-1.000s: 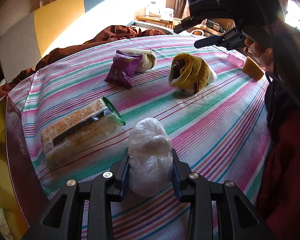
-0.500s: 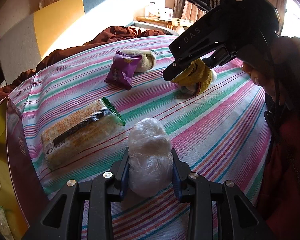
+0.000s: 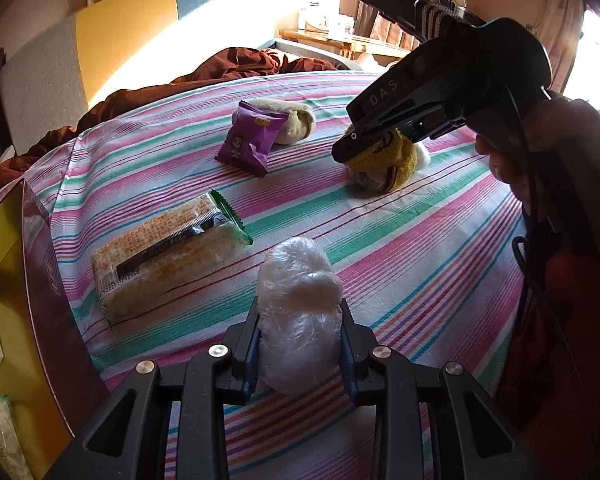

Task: Organize objects
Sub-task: 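Grasp the yellow knit bundle with the right tool, then carry the white bundle into the gold tray and open the left tool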

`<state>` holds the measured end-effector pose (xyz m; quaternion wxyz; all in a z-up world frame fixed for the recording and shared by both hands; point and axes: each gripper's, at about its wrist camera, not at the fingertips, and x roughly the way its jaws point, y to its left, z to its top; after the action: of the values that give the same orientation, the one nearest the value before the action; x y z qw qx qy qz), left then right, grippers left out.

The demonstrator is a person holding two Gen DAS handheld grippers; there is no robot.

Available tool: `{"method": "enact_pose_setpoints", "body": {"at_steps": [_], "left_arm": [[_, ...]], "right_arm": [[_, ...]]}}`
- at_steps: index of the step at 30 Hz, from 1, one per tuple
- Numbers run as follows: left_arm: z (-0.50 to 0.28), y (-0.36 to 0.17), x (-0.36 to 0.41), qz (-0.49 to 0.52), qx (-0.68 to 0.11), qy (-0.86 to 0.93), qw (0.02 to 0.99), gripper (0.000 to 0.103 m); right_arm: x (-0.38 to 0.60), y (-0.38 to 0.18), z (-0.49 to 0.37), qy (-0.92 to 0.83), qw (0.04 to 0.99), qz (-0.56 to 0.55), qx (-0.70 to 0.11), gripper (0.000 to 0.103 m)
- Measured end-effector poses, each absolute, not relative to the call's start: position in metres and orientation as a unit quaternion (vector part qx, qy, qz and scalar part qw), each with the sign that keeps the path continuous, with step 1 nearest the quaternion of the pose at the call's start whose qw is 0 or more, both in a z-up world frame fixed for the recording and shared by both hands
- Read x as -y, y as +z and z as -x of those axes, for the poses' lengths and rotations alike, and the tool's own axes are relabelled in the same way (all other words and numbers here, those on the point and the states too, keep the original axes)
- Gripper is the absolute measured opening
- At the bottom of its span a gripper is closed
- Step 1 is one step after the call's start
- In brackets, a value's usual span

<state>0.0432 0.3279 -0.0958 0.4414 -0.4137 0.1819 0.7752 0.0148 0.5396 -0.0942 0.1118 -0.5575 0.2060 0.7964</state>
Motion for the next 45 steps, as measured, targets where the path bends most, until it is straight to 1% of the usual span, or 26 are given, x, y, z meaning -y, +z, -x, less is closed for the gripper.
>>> {"method": "enact_pose_setpoints", "body": {"at_steps": [5, 11, 18, 24, 32, 39, 41, 45], "left_arm": [[-0.047, -0.068, -0.311, 0.399, -0.158, 0.785, 0.447, 0.032], [-0.038, -0.037, -0.279, 0.383, -0.124, 0.808, 0.43, 0.033], [-0.009, -0.015, -0.227, 0.384, -0.08, 0.841, 0.374, 0.033], [0.014, -0.002, -0.184, 0.366, -0.075, 0.879, 0.297, 0.033], [0.055, -0.011, -0.136, 0.375, -0.066, 0.901, 0.208, 0.034], [0.086, -0.031, -0.11, 0.403, -0.056, 0.897, 0.171, 0.034], [0.101, -0.035, -0.099, 0.418, -0.036, 0.892, 0.167, 0.034], [0.137, -0.045, -0.07, 0.457, 0.037, 0.873, 0.162, 0.034]], "right_arm": [[-0.541, -0.094, -0.012, 0.796, 0.11, 0.56, -0.204, 0.038], [-0.543, -0.096, -0.012, 0.795, 0.114, 0.563, -0.197, 0.038], [-0.54, -0.098, -0.008, 0.794, 0.117, 0.568, -0.182, 0.038], [-0.543, -0.098, -0.008, 0.795, 0.118, 0.567, -0.182, 0.038], [-0.54, -0.099, -0.004, 0.796, 0.124, 0.569, -0.164, 0.038], [-0.532, -0.103, 0.005, 0.798, 0.129, 0.57, -0.146, 0.038], [-0.53, -0.103, 0.007, 0.799, 0.131, 0.571, -0.137, 0.038], [-0.525, -0.105, 0.011, 0.8, 0.134, 0.572, -0.122, 0.038]]}}
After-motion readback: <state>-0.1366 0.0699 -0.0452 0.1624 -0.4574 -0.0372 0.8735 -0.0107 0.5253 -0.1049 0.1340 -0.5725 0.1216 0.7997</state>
